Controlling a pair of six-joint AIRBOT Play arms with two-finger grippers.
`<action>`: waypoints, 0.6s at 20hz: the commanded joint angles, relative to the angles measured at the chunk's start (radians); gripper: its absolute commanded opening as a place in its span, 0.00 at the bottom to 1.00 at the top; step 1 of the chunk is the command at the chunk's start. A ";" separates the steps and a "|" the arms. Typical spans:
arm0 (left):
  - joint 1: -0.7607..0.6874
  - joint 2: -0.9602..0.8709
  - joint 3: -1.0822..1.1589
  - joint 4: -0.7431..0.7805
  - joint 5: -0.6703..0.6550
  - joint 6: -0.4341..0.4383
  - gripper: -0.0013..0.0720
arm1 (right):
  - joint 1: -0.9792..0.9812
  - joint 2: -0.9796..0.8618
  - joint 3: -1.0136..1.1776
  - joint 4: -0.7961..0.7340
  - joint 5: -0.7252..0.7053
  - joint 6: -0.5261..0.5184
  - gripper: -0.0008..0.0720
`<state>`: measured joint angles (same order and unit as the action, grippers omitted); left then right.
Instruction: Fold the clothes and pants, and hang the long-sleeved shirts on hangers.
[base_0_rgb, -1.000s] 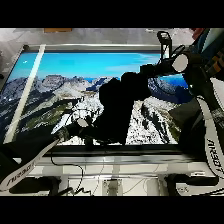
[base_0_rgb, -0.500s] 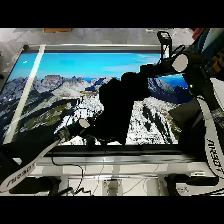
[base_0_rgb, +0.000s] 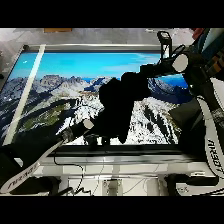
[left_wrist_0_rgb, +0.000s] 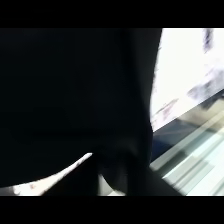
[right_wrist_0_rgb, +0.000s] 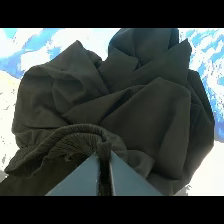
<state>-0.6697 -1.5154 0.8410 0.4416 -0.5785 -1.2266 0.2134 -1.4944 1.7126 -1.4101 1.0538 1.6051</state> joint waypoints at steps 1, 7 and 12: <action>-0.003 0.001 0.045 -0.007 0.054 0.003 0.03 | 0.000 0.001 0.000 0.000 0.001 0.000 0.05; 0.080 0.008 0.056 0.000 0.053 0.003 0.03 | -0.002 0.005 0.002 -0.034 0.000 0.000 0.05; 0.377 0.088 0.056 0.165 -0.102 0.003 0.03 | -0.047 0.036 0.002 -0.116 -0.052 0.001 0.05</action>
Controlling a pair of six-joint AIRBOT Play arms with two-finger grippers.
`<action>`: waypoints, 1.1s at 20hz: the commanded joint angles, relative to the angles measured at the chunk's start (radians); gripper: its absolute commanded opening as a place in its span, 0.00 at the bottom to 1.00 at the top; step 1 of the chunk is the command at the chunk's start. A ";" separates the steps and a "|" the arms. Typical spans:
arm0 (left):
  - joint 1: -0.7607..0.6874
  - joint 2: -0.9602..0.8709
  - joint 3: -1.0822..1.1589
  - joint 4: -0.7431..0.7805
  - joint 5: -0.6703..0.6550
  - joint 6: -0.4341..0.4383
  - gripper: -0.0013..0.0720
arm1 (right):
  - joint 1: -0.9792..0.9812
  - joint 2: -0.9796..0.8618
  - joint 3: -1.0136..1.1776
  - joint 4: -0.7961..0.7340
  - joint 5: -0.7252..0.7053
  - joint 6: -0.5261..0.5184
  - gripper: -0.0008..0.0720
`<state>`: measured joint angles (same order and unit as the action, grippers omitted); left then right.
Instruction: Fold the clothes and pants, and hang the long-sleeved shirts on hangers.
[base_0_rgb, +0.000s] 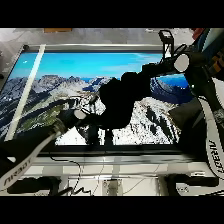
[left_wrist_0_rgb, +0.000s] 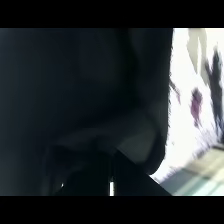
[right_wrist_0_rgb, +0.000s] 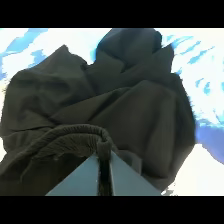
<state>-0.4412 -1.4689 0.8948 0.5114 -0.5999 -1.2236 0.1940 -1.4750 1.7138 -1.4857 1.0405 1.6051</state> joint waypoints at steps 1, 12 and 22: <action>0.229 0.071 0.002 0.127 -0.097 0.000 0.03 | -0.049 0.026 0.000 -0.040 -0.062 0.002 0.05; 0.815 0.286 0.229 -0.022 0.077 0.003 0.03 | -0.195 0.122 0.056 0.119 -0.348 0.003 0.05; 0.882 0.270 0.273 0.692 -0.259 -0.012 0.03 | -0.431 0.093 -0.093 0.028 0.285 0.035 0.05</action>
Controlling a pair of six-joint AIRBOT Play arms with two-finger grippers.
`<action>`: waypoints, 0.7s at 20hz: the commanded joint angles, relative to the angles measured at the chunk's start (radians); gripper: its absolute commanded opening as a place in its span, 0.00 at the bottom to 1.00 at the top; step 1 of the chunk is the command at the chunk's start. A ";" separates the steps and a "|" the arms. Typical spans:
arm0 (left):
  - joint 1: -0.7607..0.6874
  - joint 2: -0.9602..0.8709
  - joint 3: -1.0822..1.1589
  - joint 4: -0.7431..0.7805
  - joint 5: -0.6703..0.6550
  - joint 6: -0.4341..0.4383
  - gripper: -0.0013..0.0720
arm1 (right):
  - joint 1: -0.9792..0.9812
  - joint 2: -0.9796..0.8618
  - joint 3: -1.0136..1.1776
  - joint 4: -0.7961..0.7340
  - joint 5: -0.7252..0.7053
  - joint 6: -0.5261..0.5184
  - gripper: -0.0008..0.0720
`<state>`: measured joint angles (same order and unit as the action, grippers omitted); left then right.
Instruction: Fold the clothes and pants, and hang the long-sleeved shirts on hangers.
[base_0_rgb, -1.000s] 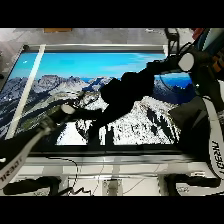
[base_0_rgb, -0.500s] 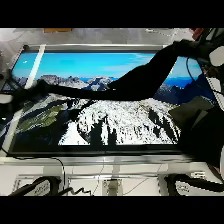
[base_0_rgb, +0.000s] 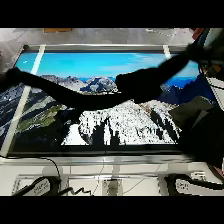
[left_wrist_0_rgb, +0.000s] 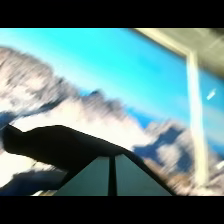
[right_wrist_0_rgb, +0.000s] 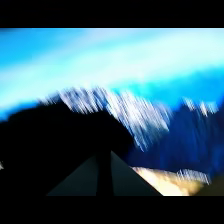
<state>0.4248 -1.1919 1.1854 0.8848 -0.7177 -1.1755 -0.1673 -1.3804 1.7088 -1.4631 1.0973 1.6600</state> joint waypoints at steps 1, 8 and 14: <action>0.015 -0.006 -0.045 0.344 -0.156 -0.060 0.03 | -0.068 0.020 -0.157 0.028 0.219 -0.059 0.05; 0.051 -0.006 -0.212 0.443 -0.164 -0.060 0.03 | -0.050 0.422 -0.848 0.169 0.007 -0.064 0.05; 0.171 0.003 -0.212 0.444 -0.187 -0.059 0.03 | -0.050 0.800 -1.278 0.214 0.055 0.057 0.05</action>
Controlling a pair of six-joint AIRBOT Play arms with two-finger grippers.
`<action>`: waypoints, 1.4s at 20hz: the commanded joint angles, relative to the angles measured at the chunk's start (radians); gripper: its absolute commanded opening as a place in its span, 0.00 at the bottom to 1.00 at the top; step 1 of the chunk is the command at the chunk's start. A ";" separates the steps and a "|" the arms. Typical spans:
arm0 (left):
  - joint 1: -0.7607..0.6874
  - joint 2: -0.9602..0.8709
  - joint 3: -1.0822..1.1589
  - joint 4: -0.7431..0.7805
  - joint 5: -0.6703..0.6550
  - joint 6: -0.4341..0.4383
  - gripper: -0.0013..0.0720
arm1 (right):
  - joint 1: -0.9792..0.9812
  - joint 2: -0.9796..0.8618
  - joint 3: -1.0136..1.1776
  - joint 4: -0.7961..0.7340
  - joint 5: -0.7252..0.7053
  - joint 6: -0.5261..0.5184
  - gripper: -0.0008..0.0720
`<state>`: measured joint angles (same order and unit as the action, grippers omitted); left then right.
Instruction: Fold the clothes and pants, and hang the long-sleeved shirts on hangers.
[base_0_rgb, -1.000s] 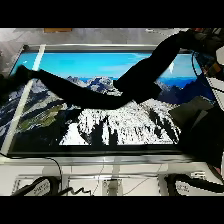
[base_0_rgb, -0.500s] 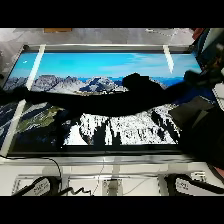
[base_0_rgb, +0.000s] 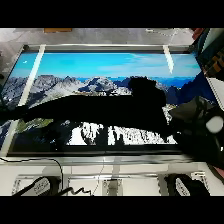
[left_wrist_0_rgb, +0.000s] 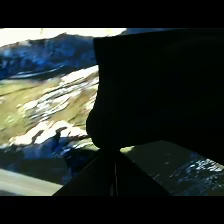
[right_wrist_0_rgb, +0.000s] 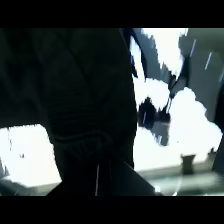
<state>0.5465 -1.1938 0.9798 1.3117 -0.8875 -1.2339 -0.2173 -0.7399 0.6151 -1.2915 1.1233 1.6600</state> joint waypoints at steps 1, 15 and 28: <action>0.068 0.010 -0.006 0.016 -0.014 -0.001 0.03 | 0.000 0.203 -0.210 0.050 0.056 0.057 0.05; 0.234 0.124 0.027 0.261 0.150 0.011 0.03 | 0.000 0.275 -0.221 0.001 0.076 0.057 0.05; 0.226 -0.045 0.013 0.255 -0.032 0.010 0.03 | 0.000 0.272 -0.211 0.138 0.269 -0.180 0.48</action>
<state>0.7715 -1.2198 0.9939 1.5650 -0.8928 -1.2236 -0.2173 -0.4652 0.3985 -1.2469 1.4097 1.6108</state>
